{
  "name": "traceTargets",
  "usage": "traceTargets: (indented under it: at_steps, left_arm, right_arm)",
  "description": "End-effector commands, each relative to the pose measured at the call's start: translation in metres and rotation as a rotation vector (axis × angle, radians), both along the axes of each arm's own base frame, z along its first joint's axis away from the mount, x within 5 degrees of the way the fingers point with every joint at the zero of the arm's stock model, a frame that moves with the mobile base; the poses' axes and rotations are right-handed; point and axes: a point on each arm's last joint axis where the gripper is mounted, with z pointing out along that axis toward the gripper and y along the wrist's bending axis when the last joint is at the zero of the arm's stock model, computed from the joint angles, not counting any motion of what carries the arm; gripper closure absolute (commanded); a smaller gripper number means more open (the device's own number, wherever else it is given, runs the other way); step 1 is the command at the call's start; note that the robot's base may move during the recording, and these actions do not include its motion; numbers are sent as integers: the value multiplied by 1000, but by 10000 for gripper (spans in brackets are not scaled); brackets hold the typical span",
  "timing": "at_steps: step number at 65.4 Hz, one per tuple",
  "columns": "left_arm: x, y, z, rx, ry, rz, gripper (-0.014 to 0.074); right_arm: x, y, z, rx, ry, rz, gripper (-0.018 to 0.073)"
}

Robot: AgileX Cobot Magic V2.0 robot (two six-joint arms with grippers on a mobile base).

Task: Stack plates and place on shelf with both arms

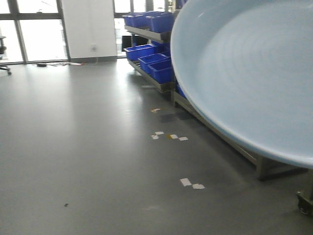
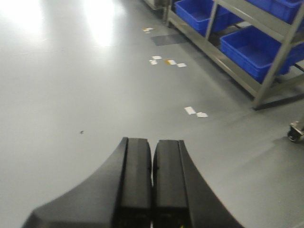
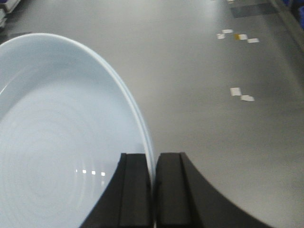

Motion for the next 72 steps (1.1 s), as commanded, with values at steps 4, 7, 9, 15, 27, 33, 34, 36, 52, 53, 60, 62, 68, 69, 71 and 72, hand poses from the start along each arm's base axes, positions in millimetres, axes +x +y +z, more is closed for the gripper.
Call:
traceTargets:
  at_steps: [4, 7, 9, 15, 27, 33, 34, 36, 52, 53, 60, 62, 68, 69, 71, 72]
  left_arm:
    - [3, 1, 18, -19, -113, 16, 509]
    - [3, 1, 18, -19, -113, 16, 509]
    - [3, 1, 18, -19, -113, 16, 509]
    - [3, 1, 18, -19, -113, 16, 509]
    - [3, 1, 18, -19, -113, 16, 509]
    - [3, 1, 18, -19, -113, 16, 509]
    - [3, 1, 18, -19, -113, 16, 509]
    - [3, 1, 18, -19, -113, 16, 509]
    - [3, 1, 18, -19, -113, 16, 509]
    - [3, 1, 18, -19, -113, 16, 509]
    - [4, 1, 17, -19, -109, 16, 509]
    - [4, 1, 17, -19, -110, 16, 509]
    - [4, 1, 17, -18, -108, 16, 509]
    - [4, 1, 17, -18, -108, 16, 509]
    - [4, 1, 17, -18, -108, 16, 509]
    - [4, 1, 17, -18, -108, 16, 509]
  right_arm:
    - [3, -1, 19, 41, -123, -18, 544]
    - [3, -1, 19, 41, -123, -18, 544]
    - [3, -1, 19, 41, -123, -18, 544]
    - [3, -1, 19, 41, -123, -18, 544]
    - [3, -1, 18, 41, -122, -18, 544]
    - [3, -1, 18, 41, -122, -18, 544]
    - [3, -1, 18, 41, -122, -18, 544]
    - [3, -1, 18, 41, -121, -18, 544]
    - [3, -1, 18, 41, -121, -18, 544]
    - [3, -1, 18, 41, -121, -18, 544]
    - [3, -1, 18, 40, -119, -18, 544]
    - [3, -1, 18, 40, -118, -18, 544]
    - [3, -1, 18, 40, -118, -18, 544]
    - [3, -1, 18, 40, -118, -18, 544]
    - [3, -1, 18, 40, -118, -18, 544]
    - [3, -1, 18, 40, -118, -18, 544]
